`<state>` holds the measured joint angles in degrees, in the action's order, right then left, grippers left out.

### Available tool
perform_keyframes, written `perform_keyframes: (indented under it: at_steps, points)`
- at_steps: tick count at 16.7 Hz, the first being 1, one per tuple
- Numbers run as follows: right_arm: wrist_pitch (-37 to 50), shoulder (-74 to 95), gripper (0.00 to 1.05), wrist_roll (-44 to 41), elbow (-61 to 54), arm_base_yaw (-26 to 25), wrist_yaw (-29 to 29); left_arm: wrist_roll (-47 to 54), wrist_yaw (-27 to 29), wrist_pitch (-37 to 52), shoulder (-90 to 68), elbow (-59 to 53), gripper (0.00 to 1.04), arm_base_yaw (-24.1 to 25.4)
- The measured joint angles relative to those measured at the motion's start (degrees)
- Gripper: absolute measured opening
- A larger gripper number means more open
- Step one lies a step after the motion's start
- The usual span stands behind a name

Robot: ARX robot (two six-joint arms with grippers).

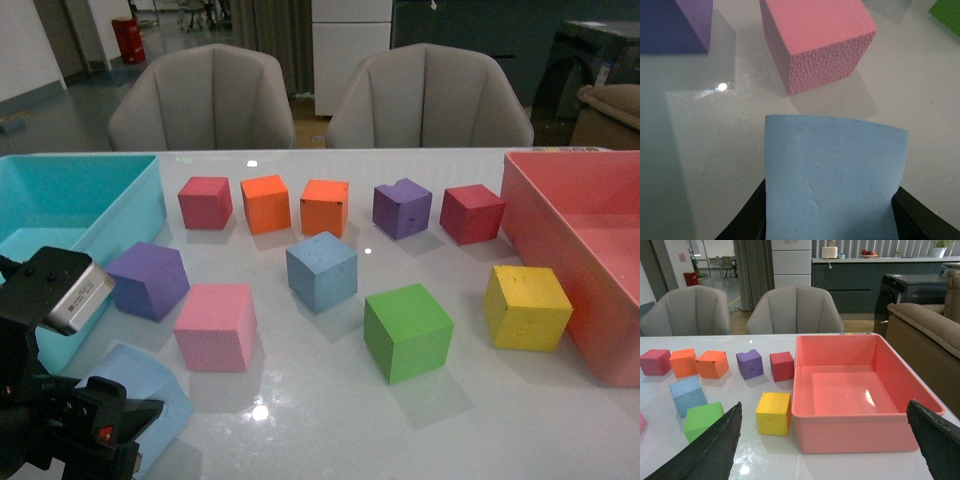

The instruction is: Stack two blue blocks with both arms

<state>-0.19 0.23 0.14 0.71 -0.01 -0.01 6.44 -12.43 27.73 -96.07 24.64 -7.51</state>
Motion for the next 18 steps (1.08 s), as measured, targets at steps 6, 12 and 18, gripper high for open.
perform_keyframes:
  at_steps: [6,12,18]
  points:
    - [0.0,0.0,0.98,0.0,0.0,0.0,0.0,-4.0,4.6,-13.1,10.5,10.9,0.42,-11.0]
    - [0.0,0.0,0.98,0.0,0.0,0.0,0.0,-11.4,14.0,-23.4,-8.0,34.9,0.41,-20.3]
    - [0.0,0.0,0.98,0.0,0.0,0.0,0.0,-15.8,17.6,-31.3,-23.6,55.2,0.41,-19.7]
